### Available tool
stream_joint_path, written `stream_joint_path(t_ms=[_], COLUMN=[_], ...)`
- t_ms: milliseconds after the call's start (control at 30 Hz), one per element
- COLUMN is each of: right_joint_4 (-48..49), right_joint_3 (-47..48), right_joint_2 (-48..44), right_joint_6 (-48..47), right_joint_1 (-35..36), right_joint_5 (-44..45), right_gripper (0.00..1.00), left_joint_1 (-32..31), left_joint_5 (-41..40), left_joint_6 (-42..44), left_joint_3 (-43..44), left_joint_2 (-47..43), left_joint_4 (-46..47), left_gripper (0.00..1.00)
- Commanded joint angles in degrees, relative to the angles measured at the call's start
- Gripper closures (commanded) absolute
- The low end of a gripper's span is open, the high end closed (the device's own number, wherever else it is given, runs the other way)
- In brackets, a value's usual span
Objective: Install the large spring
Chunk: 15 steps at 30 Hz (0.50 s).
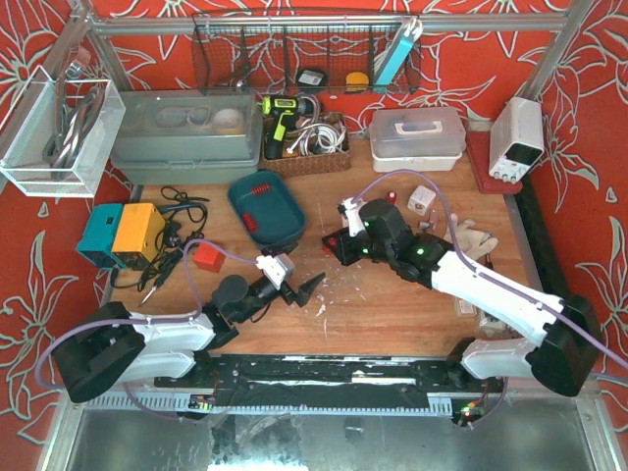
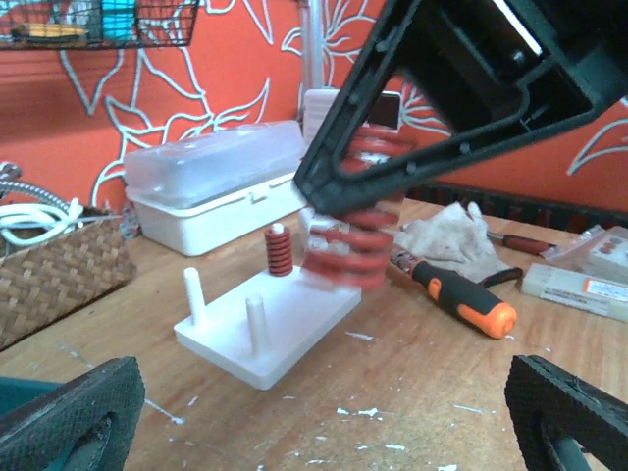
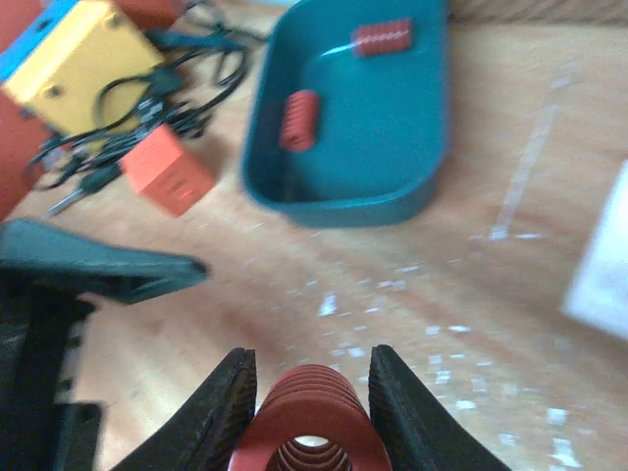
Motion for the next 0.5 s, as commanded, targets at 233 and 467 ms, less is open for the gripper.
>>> stream_joint_path(t_ms=[233, 467], right_joint_4=[1.4, 3.0], right_joint_3=[-5.7, -3.1], right_joint_2=[-1.4, 6.7], right_joint_6=[-8.3, -9.6], right_joint_1=[-11.4, -20.5], right_joint_5=[31.0, 26.5], right_gripper=[1.00, 1.00], left_joint_1=[-0.3, -0.3], left_joint_5=[-11.1, -14.7], left_joint_6=[-1.6, -2.6], left_joint_3=[1.2, 0.8], left_joint_2=[-3.5, -6.5], left_joint_4=[-2.1, -3.4], left_gripper=[0.00, 0.00])
